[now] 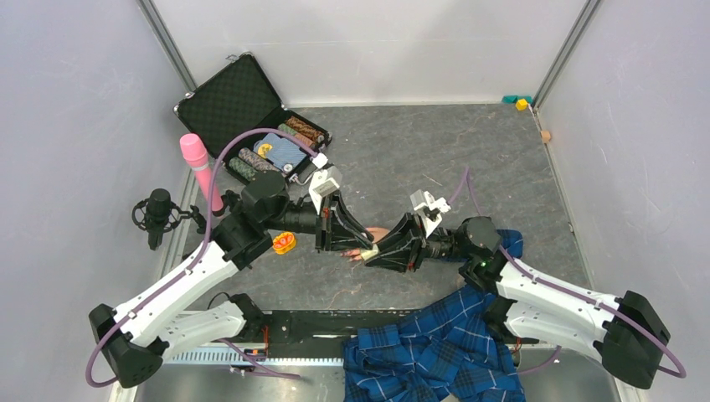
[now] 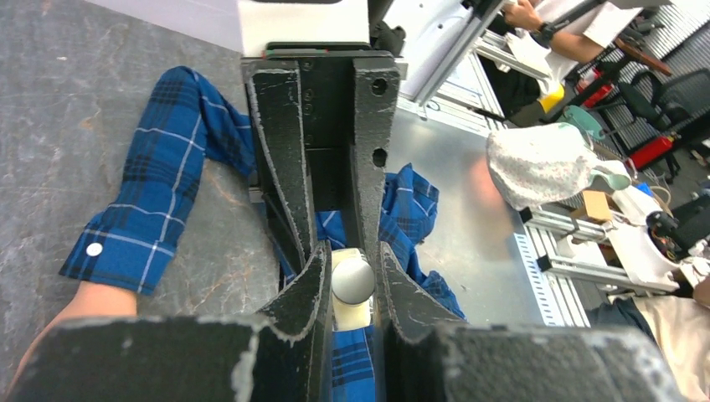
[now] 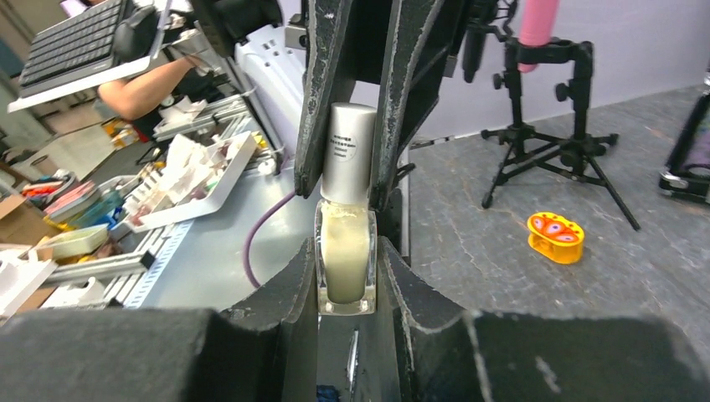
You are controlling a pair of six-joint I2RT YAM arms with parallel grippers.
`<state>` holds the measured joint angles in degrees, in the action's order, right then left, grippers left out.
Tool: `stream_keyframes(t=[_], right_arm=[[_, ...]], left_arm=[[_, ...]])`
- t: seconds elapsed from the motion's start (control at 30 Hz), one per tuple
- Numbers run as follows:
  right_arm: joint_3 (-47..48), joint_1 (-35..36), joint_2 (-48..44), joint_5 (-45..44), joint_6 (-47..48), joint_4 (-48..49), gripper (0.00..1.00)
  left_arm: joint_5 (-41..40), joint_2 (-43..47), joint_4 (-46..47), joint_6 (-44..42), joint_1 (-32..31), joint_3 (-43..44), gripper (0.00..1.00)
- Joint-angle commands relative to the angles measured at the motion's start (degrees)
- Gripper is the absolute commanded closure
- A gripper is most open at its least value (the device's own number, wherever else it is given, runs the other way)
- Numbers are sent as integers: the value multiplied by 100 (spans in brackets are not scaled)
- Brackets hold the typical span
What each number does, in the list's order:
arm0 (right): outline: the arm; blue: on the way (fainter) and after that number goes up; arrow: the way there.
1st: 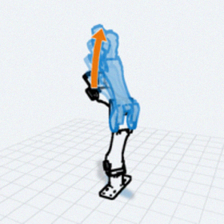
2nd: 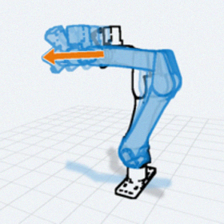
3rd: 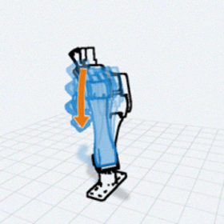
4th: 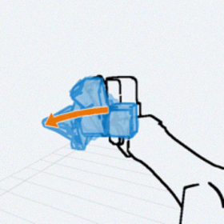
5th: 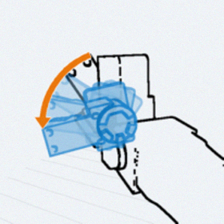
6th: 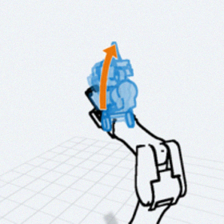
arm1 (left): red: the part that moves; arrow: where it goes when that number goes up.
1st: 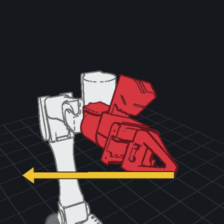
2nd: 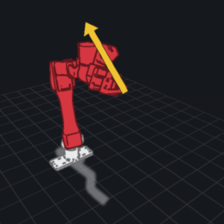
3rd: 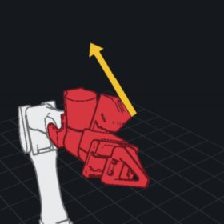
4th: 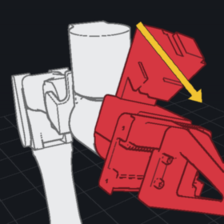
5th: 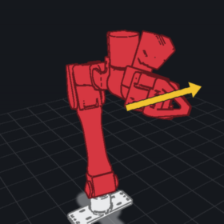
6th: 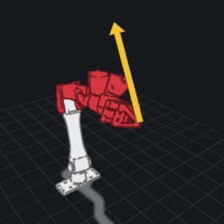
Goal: Paint the nails
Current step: Close the nail polish bottle.
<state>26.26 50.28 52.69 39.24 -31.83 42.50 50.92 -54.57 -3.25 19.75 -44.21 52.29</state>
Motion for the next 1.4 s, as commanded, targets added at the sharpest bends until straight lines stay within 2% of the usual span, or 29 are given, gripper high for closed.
stream_keyframes(t=[0.0, 0.1, 0.17, 0.33, 0.43, 0.47, 0.77, 1.03, 1.13, 1.3, 1.37], right_arm=[[190, -44, 49, -251, -210, 1362, 100], [185, -45, 38, -303, -107, 1282, 100], [185, -44, 26, -349, 9, 1166, 100], [194, -45, -33, -459, 275, 831, 100], [196, -45, -64, -482, 386, 716, 100], [195, -45, -74, -494, 412, 678, 100], [161, -41, -267, -773, 950, 130, 100], [20, -44, -416, -1607, 1638, -602, 100], [-96, -37, -380, -2070, 1780, -720, 100], [-275, -38, -316, -3031, 1895, -831, 100], [-378, -31, -312, -3416, 1935, -838, 100]], left_arm=[[609, -105, -729, -388, -391, -38, 98], [557, -116, -739, -427, -430, -37, 96], [422, -107, -738, -441, -432, -26, 86], [-335, -83, -723, -445, -431, 90, 34], [-604, -23, -700, -462, -431, 182, 12], [-679, 6, -687, -476, -431, 199, 1], [-1887, 457, -840, -629, -422, 145, 0], [-2529, 698, -745, -523, -363, 325, 0], [-2944, 532, -724, -282, -328, 569, 0], [-3997, -182, -1264, 262, -242, 1127, 0], [-4100, -442, -1284, 461, -183, 1149, 0]])
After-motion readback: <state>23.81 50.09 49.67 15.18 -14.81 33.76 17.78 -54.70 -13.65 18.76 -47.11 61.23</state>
